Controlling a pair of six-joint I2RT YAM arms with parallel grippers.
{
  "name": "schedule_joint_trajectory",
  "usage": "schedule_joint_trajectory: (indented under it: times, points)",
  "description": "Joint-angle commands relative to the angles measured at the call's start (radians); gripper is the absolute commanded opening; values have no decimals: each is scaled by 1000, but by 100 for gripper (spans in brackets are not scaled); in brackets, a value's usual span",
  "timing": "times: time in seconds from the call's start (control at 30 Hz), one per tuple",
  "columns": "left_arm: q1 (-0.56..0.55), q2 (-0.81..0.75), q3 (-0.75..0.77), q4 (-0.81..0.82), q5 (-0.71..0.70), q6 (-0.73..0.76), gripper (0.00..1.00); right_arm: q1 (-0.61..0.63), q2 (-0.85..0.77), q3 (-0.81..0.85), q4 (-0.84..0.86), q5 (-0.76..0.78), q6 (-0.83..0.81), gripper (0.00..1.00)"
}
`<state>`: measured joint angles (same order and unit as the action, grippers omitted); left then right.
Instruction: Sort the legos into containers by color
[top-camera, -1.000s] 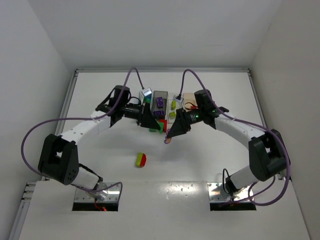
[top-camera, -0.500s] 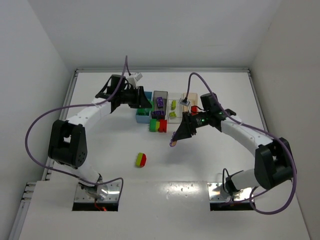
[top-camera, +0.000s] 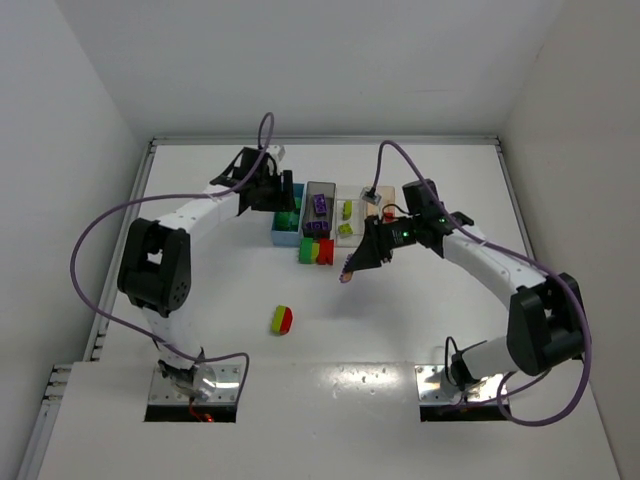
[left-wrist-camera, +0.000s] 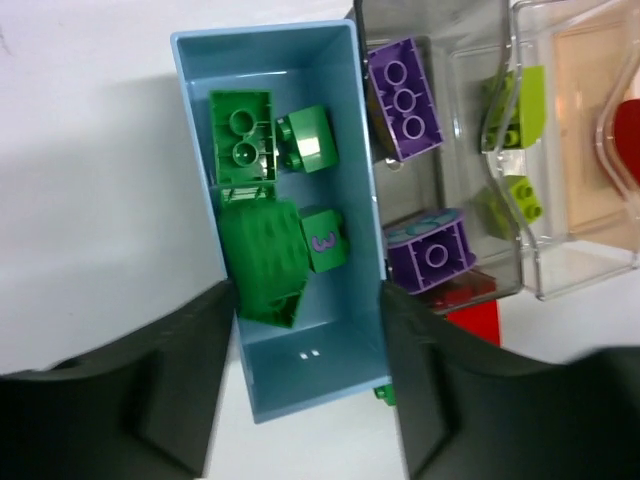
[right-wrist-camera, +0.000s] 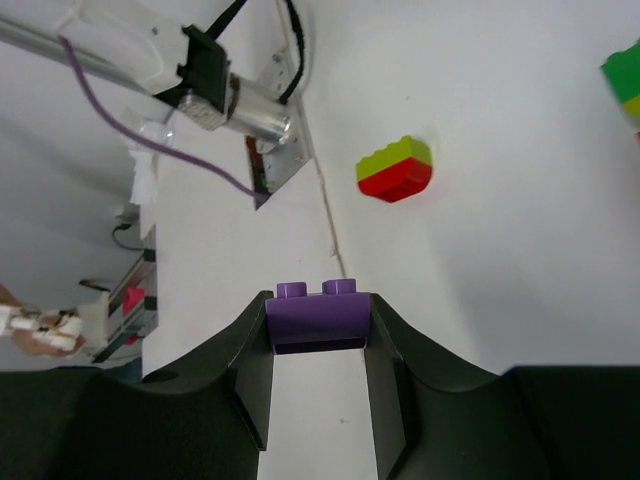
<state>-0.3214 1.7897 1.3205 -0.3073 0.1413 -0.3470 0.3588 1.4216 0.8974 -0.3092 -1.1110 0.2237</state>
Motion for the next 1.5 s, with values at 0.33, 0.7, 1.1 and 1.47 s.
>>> schedule_joint_trajectory:
  times: [0.33,0.7,1.1,1.47]
  points:
    - [-15,-259,-50,71,103,-38,75,3,298,377,200,385,146,2]
    - [114,-320,-67,-187,277,276,100,43,691,709,182,586,85,7]
    - [65,-421,-122,-475,380,777,99,72,771,756,194,703,12,55]
    - [-102,-573,-309,-705,308,1207,93,72,521,614,226,585,48,76]
